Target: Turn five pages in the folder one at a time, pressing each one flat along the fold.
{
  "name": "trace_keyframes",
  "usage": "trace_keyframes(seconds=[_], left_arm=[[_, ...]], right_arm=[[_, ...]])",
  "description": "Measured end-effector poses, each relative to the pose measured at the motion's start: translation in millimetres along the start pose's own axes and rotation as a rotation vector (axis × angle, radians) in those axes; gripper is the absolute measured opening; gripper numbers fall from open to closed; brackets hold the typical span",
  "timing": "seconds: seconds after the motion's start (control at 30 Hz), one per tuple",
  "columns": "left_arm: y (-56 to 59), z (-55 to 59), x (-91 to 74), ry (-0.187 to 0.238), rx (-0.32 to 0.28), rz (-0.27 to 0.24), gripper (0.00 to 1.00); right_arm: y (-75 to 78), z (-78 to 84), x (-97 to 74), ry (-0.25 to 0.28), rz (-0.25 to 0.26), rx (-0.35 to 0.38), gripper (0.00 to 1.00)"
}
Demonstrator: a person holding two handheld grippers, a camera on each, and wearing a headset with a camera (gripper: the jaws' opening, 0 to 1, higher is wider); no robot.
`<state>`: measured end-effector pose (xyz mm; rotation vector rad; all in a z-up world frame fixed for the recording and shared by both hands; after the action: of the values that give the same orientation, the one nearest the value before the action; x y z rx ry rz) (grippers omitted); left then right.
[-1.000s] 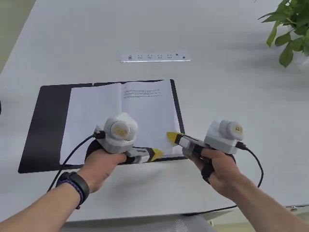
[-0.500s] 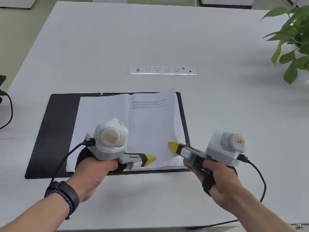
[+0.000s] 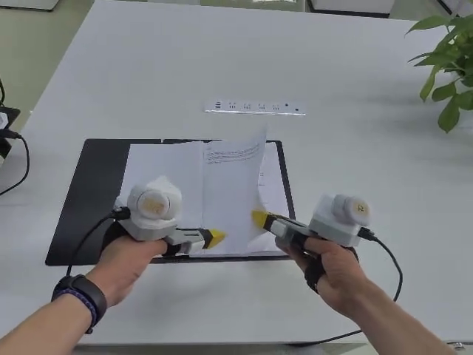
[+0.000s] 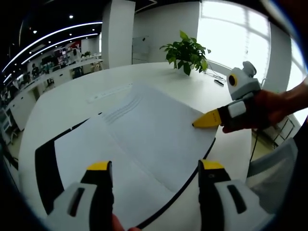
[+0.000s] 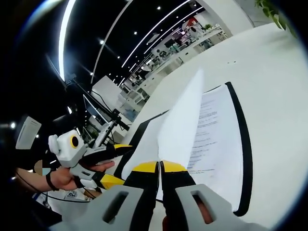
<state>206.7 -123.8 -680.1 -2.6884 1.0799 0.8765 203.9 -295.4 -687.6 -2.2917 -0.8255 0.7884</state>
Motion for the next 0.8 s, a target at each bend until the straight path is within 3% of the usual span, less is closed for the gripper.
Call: trace_keyframes(seconds=[0.37, 0.8], left_arm=[[-22.4, 8.0, -25.2, 0.013, -0.020, -0.047, 0.72], [-31.1, 21.7, -49.0, 0.016, -0.028, -0.070, 0.72]], right_arm=[[-18.1, 6.1, 11.4, -0.008, -0.016, -0.010, 0.00], [-32.4, 11.1, 19.7, -0.011, -0.029, -0.018, 0.00]])
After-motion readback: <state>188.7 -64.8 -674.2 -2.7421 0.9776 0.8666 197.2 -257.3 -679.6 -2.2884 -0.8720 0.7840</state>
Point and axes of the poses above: the centre of the closed fingertips' face, and the gripper's own axes: x roughly forward along the fingers, y roughly to its right, z roughly out of its underside, the point moved 6 cm from there along -x, roughly backward along the fingers, and after that the axes turned 3 degrees about y, right-handed, at the moved point
